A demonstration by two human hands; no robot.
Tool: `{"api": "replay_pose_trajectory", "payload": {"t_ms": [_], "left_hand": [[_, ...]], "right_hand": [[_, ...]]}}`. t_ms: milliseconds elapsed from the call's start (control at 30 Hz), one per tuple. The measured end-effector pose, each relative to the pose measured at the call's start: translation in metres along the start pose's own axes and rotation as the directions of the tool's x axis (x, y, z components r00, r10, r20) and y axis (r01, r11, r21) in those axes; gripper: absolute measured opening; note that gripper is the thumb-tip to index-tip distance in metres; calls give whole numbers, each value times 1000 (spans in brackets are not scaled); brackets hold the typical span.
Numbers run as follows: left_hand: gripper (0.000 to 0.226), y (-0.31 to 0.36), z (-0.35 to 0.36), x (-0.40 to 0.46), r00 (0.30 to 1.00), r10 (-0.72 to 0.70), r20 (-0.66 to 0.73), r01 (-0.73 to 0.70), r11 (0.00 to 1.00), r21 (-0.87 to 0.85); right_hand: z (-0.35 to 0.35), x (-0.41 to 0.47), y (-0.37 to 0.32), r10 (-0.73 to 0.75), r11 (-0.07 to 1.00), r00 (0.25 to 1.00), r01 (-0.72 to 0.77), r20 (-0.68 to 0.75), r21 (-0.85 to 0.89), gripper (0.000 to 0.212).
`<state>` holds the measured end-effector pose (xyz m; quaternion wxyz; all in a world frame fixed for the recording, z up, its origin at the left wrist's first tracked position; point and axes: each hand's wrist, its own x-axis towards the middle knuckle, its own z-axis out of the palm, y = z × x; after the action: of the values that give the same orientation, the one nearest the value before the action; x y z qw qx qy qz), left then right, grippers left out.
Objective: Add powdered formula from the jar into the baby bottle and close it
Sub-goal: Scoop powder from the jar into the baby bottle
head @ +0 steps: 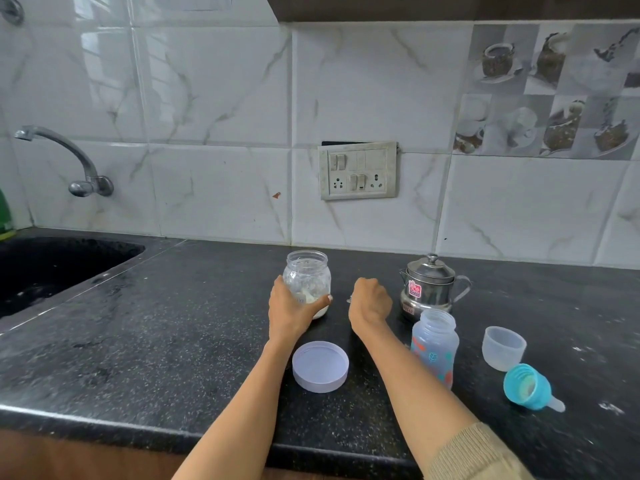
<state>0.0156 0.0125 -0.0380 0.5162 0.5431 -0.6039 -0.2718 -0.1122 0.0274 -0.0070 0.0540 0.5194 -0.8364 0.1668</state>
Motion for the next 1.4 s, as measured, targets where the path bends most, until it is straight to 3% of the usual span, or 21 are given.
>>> {"api": "replay_pose_trajectory", "payload": {"t_ms": [133, 300, 567, 733, 867, 1067, 1267, 1400], "left_hand": [[90, -1, 0, -1, 1000, 9, -1, -9, 1000, -14], [89, -1, -1, -2, 1000, 19, -6, -19, 1000, -15], [89, -1, -2, -1, 1000, 18, -5, -18, 1000, -9], [90, -1, -2, -1, 1000, 26, -9, -26, 1000, -7], [89, -1, -2, -1, 1000, 25, -9, -25, 1000, -6], [86, 1, -2, -2, 998, 55, -1, -55, 998, -34], [87, -1, -3, -4, 996, 88, 25, -87, 995, -53], [91, 0, -5, -3, 995, 87, 38, -86, 996, -36]], "right_hand": [[-9, 3, 0, 47, 999, 999, -47, -18, 17, 28], [-42, 5, -12, 107, 967, 985, -72, -133, 244, 26], [-99, 12, -29, -113, 865, 981, 175, -158, 470, 22], [-87, 6, -45, -233, 877, 968, 252, -97, 410, 27], [-76, 13, -60, -272, 932, 951, 299, -150, 207, 33], [-67, 22, -72, -313, 946, 936, 323, -159, 38, 4], [-56, 19, -77, -252, 965, 953, 261, -169, 32, 33], [-58, 23, -77, -229, 973, 970, 230, -81, 6, 33]]}}
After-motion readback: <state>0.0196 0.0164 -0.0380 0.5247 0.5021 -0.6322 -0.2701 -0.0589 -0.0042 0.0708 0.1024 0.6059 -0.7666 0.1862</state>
